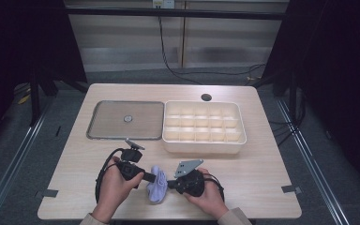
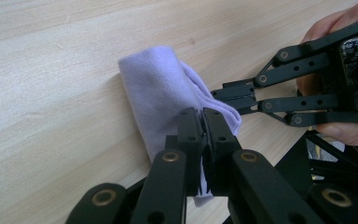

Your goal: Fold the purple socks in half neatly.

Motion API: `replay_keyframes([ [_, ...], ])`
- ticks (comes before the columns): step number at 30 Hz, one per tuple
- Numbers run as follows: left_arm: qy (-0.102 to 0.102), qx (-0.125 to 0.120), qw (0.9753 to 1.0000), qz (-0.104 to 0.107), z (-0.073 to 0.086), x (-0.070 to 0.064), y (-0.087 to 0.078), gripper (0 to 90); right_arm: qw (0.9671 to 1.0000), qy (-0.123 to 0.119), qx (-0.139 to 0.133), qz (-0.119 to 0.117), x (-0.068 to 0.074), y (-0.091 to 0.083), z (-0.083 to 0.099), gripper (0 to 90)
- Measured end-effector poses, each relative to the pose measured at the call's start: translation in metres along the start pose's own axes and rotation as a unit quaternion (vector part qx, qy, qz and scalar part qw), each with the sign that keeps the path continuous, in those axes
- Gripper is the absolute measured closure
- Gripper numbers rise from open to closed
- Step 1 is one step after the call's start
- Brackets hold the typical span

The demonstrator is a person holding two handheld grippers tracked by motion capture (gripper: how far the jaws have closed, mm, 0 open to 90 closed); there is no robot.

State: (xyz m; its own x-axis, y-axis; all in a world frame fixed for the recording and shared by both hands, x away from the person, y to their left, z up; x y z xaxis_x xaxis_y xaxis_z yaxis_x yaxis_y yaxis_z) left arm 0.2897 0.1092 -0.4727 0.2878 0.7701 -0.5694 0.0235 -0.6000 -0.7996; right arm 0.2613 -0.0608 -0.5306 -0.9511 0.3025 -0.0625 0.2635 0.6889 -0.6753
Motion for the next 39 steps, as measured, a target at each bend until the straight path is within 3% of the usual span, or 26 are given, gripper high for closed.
replay_keyframes([
  [4, -0.008, -0.005, 0.9999, 0.005, -0.001, -0.003, 0.002, 86.8, 1.0, 0.001, -0.001, -0.003, 0.001, 0.001, 0.0, 90.0],
  [9, 0.004, 0.002, 1.0, 0.003, -0.001, -0.004, 0.005, 86.9, 1.0, -0.002, -0.003, -0.005, 0.002, 0.002, -0.002, 90.0],
  [39, 0.014, 0.009, 0.9999, -0.003, 0.001, -0.012, 0.018, 86.8, 0.9998, -0.015, 0.001, -0.016, 0.007, 0.004, -0.005, 90.0],
])
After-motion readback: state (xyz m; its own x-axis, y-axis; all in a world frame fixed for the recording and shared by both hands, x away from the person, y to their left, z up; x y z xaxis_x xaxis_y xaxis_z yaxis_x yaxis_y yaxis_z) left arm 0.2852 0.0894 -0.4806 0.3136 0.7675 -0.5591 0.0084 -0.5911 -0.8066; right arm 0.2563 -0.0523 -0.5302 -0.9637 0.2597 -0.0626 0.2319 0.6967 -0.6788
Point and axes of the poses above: each handheld gripper's, and its own axes: y roughly forward along the jaws, z roughly out of its underside, x roughly to its left, the point moved 4 cm from there along y, roughly forward along the jaws, and after that the axes turned 13 degrees about -y, right-handed, at the moved point
